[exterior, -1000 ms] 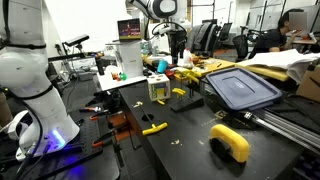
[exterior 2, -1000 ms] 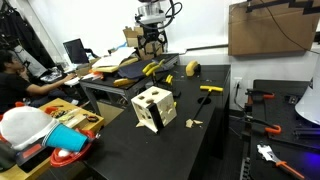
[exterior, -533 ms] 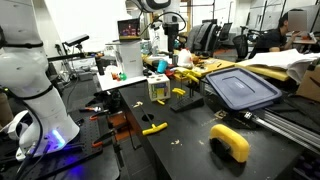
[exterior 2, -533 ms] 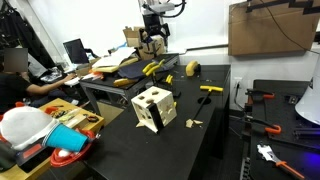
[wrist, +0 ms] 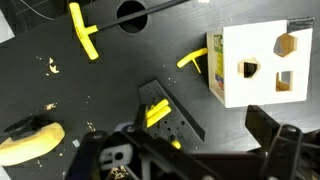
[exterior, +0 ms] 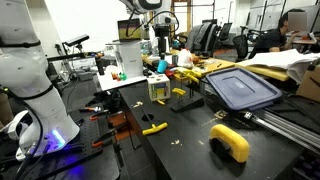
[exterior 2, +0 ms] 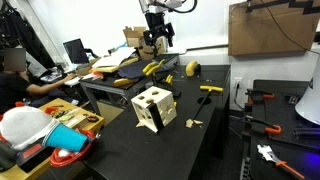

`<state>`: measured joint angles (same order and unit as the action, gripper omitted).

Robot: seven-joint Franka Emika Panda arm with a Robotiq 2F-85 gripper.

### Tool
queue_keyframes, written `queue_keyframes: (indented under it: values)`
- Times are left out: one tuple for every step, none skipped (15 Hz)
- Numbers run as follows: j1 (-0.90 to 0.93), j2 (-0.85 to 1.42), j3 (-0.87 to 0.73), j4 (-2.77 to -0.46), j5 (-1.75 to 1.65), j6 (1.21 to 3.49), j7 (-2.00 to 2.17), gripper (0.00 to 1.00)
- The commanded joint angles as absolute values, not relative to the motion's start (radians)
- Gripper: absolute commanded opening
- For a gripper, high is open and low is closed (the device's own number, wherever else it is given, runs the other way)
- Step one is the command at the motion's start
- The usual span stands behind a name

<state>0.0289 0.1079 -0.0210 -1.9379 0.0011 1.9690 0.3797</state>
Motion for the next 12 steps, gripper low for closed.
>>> queue_keyframes:
  values:
    - [0.044, 0.042, 0.001, -2.010, -0.051, 1.924, 0.342, 1.00]
    - [0.047, 0.034, 0.007, -2.019, -0.065, 1.907, 0.342, 1.00]
    - [0.049, 0.028, 0.012, -2.025, -0.072, 1.890, 0.340, 1.00]
    - [0.052, 0.019, 0.017, -2.031, -0.083, 1.870, 0.339, 1.00]
    - [0.054, 0.011, 0.021, -2.035, -0.091, 1.851, 0.335, 1.00]
    - [0.055, 0.002, 0.026, -2.039, -0.100, 1.833, 0.337, 1.00]
    - [0.057, -0.007, 0.029, -2.043, -0.107, 1.818, 0.333, 1.00]
    - [0.058, -0.015, 0.032, -2.044, -0.114, 1.802, 0.329, 1.00]
    - [0.059, -0.025, 0.035, -2.045, -0.123, 1.788, 0.333, 1.00]
    - [0.061, -0.033, 0.038, -2.046, -0.127, 1.775, 0.331, 1.00]
    - [0.061, -0.042, 0.041, -2.047, -0.125, 1.764, 0.325, 1.00]
    - [0.061, -0.050, 0.044, -2.047, -0.121, 1.755, 0.319, 1.00]
